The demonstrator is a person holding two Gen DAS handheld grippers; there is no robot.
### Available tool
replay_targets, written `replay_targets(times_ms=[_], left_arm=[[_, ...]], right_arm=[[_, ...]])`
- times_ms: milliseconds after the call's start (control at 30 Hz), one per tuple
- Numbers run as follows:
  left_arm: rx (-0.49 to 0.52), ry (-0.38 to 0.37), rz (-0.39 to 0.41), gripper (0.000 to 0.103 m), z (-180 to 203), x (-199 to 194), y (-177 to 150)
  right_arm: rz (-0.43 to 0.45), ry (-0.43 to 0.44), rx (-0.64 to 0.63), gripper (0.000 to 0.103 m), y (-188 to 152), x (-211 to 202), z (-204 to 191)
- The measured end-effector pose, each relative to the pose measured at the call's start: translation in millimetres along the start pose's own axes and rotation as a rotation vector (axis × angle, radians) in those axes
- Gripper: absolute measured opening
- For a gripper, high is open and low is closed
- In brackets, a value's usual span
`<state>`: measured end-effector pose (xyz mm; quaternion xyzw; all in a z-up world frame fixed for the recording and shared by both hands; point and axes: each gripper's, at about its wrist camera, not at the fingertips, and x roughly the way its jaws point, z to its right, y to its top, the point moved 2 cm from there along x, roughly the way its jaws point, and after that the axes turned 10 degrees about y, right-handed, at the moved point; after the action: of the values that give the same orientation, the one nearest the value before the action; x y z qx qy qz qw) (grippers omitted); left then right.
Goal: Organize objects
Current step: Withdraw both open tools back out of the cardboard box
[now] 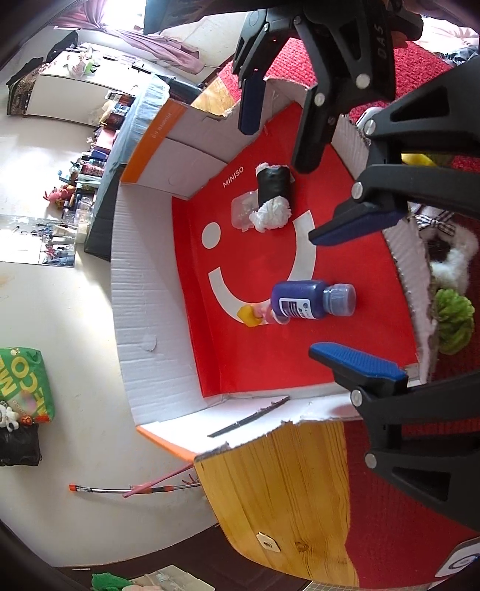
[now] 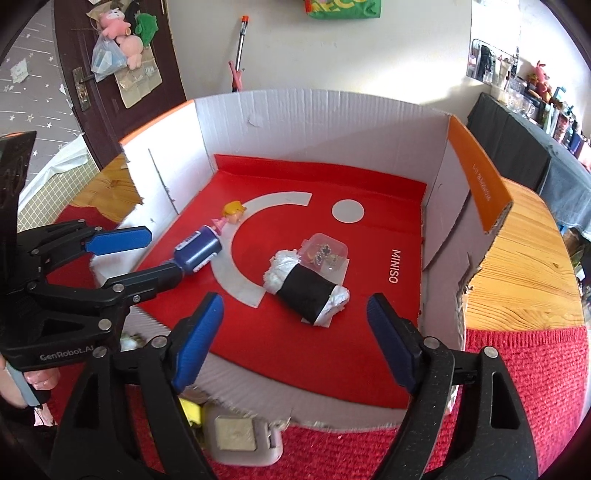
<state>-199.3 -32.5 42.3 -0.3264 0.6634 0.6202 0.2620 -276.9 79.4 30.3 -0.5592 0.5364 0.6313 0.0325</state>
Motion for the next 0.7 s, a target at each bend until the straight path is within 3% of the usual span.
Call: replay_targets(times_ms=[333, 700], left_arm=[[-0.018, 0.013, 0.037, 0.074, -5.8, -17.9, -7.3], [-0.042, 0.02, 0.075, 0.089, -12.2, -34.5, -13.9]], right_arm=[[0.043, 0.016, -0.008, 0.093, -1.8, -19.0, -14.4], [0.088, 0.014, -0.024, 0.097, -9.4, -37.4, -24.3]])
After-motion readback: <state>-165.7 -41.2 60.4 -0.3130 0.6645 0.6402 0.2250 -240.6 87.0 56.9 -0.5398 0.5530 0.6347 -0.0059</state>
